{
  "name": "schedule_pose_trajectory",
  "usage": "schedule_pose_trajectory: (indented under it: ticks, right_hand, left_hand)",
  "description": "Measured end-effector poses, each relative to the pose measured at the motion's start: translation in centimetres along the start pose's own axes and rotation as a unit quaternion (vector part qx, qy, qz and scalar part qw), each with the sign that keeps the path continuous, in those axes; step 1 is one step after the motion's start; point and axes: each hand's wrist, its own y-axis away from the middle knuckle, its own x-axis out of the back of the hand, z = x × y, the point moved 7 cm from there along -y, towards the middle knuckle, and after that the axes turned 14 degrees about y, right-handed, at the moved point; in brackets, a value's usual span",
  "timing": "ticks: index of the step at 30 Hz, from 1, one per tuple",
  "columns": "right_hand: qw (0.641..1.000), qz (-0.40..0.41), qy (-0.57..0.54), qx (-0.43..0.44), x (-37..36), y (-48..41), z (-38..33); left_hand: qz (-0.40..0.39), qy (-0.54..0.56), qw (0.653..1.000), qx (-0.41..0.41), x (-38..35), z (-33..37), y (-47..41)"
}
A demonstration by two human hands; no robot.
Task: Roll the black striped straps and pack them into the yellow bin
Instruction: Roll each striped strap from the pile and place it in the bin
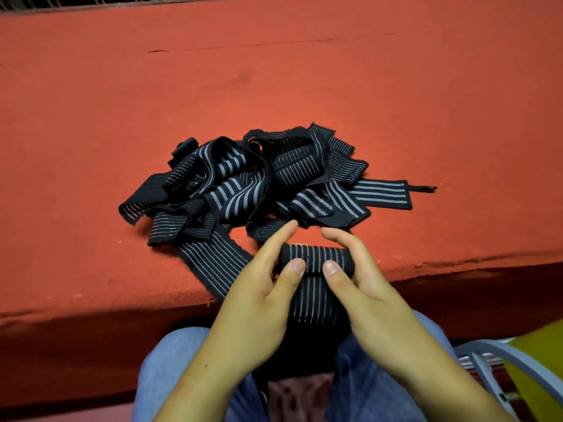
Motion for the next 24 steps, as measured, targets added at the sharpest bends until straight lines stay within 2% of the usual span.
schedule_pose_trajectory:
  ticks: [3, 8, 12, 17, 24]
  right_hand:
    - [0.997, -0.009, -0.073, -0.03, -0.2, -0.1, 0.4]
    - [0.996, 0.001, -0.087, -0.028, 0.2, -0.4, 0.5]
    - [0.997, 0.017, -0.065, -0.026, 0.4, -0.5, 0.4]
    - [0.999, 0.015, -0.035, -0.011, 0.8, -0.5, 0.3]
    - [0.999, 0.0, 0.037, -0.012, 1.0, -0.2, -0.1]
  left_hand:
    - [-0.004, 0.004, 1.0, -0.016, 0.2, 0.6, 0.0]
    - [-0.018, -0.006, 0.999, -0.03, 0.3, 1.1, -0.2]
    - [-0.019, -0.009, 0.999, -0.026, 0.4, 1.0, -0.1]
    - [-0.028, 0.06, 0.997, 0.03, 0.2, 0.5, 0.0]
    - [-0.04, 0.038, 0.998, 0.033, -0.2, 0.0, -0.1]
